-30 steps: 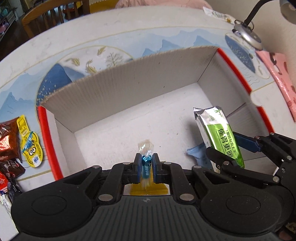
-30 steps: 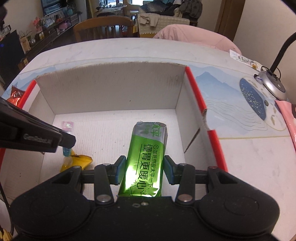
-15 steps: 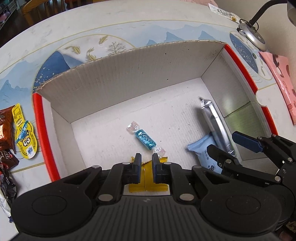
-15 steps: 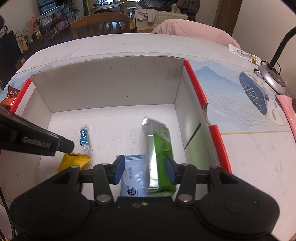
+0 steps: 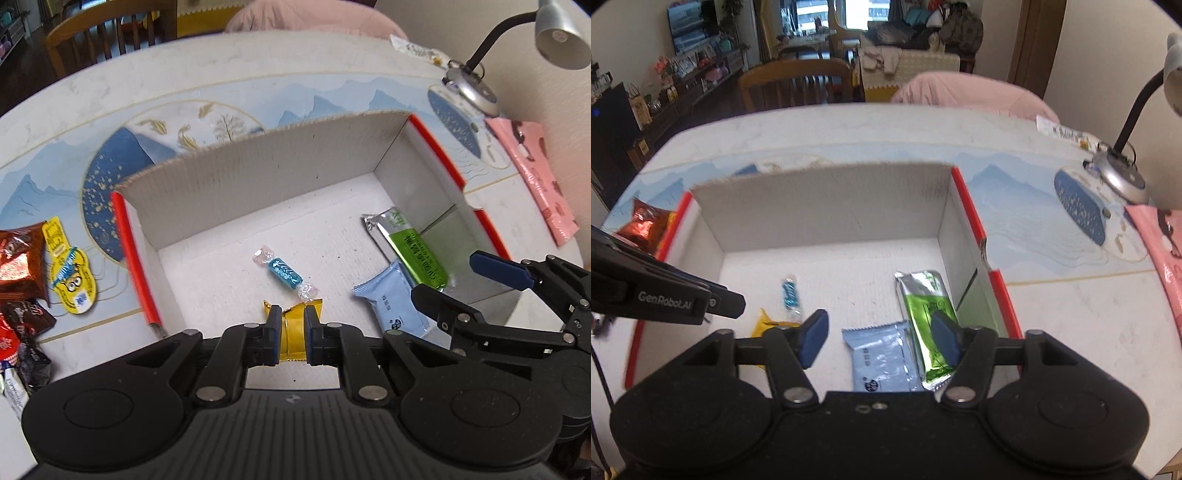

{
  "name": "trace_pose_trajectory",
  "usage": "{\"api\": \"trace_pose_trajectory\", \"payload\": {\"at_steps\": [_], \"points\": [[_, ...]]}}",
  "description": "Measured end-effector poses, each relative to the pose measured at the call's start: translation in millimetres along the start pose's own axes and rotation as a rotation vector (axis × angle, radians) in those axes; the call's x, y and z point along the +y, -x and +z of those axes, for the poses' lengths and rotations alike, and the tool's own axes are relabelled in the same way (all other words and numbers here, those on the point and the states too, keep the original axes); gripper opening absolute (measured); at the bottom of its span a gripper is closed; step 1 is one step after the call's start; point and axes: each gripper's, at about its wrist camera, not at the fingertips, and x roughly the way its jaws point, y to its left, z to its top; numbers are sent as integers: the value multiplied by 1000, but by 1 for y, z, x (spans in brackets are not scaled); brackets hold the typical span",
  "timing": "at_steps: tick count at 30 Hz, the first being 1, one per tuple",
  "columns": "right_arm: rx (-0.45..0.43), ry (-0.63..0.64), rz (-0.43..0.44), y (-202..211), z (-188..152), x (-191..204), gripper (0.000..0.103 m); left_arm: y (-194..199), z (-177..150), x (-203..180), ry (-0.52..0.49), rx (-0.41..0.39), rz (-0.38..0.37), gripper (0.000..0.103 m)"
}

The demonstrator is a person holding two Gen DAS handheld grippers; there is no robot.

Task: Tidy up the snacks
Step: 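Withdraw both tools from the box toward the remaining snacks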

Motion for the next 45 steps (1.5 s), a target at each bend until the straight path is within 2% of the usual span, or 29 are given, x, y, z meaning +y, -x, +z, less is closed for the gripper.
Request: {"api": "trace_pose_trajectory", "payload": {"at_steps": [5,8,11,16,18,19,21,22,23,30,32,36,38,42,45], "points": [[-44,2,17,23,4,11,64,27,-7,6,-19,-53,-18,12],[-70,-2,28,35,6,18,73,42,-13,13,-23,-91,-20,18],[-96,-4,36,46,8,25,75,58,-20,21,-27,-130,-14,24],[-126,-1,68,60,11,43,79,80,-31,36,-24,-176,-21,26],[-139,4,77,65,12,52,84,89,-36,42,-26,-197,-20,27],[-146,7,86,67,12,57,85,93,-39,46,-26,-207,-19,30],[-155,14,101,70,13,66,87,101,-44,54,-19,-227,-13,42],[-159,18,108,71,14,71,88,106,-47,59,-11,-241,-10,54],[-164,22,116,73,15,77,89,110,-51,64,-2,-258,-7,59],[-195,14,176,76,17,109,100,139,-70,104,17,-322,28,61],[-198,14,196,76,16,119,100,146,-77,116,26,-337,40,66],[-202,29,220,73,16,140,103,156,-90,142,40,-367,47,68],[-201,34,230,71,15,150,103,159,-96,157,56,-375,57,72],[-188,33,241,64,13,173,103,161,-106,191,103,-369,72,74],[-169,39,249,54,12,190,103,159,-113,218,134,-356,113,74]]}}
